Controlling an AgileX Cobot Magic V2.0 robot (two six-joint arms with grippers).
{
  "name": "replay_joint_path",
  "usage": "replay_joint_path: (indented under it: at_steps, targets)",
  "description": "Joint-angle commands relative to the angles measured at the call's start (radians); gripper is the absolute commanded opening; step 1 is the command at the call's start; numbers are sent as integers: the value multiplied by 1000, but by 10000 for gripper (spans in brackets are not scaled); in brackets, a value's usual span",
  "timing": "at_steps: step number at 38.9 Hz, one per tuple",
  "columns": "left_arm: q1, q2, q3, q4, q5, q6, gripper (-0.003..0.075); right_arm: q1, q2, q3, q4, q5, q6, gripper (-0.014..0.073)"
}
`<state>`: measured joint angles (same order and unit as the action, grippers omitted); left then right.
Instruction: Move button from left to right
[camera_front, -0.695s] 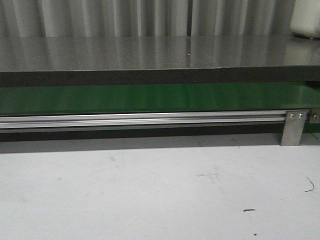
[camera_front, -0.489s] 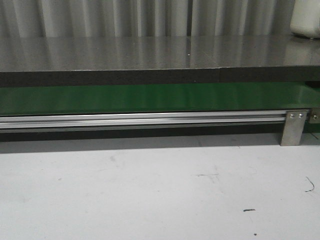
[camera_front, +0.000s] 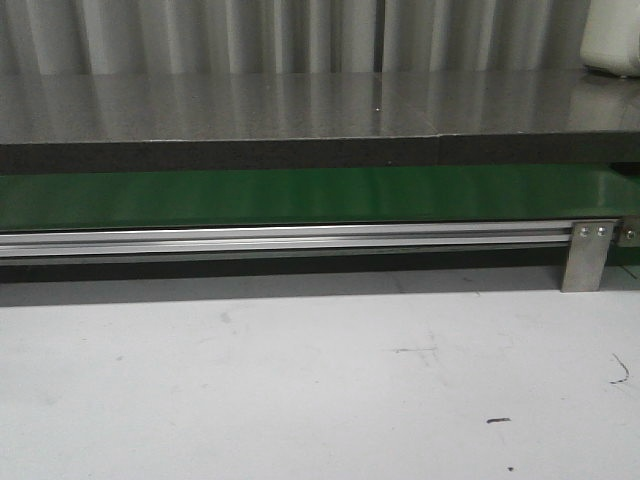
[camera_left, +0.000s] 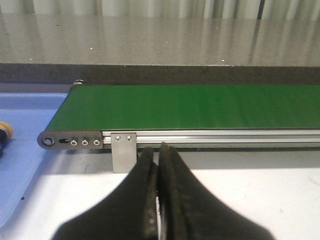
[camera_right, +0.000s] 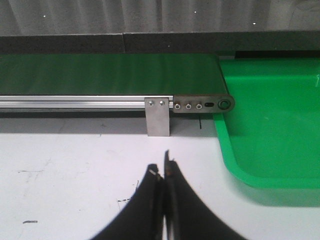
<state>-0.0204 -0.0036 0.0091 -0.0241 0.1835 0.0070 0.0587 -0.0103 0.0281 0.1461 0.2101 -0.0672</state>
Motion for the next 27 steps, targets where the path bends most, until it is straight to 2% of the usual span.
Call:
replay_joint_path:
  at_steps: [1, 8, 13, 15, 19, 21, 24, 27]
  targets:
    - [0, -18, 28, -9, -87, -7, -21, -4, -17, -9, -4, -72, -2, -68]
    - [0, -18, 28, -9, -87, -7, -21, -4, -17, -9, -4, -76, -2, -68]
    - [0, -18, 28, -9, -112, -7, -21, -4, -17, -10, -2, -133, -2, -68]
    - [0, -18, 28, -13, -171, -7, -21, -4, -17, -20, -2, -168, -2, -68]
    - [0, -18, 18, -13, -395, -7, -21, -4, -17, -80, -2, -173, -2, -68]
    - [0, -18, -4, -13, -461, -7, -21, -4, -17, -126, -2, -163, -2, -68]
    - [0, -15, -75, -13, -449, -7, -21, -4, -13, -220, -2, -139, -2, -68]
    - [0, 11, -187, -11, -337, -7, -21, -4, 22, -322, -2, -96, -2, -68]
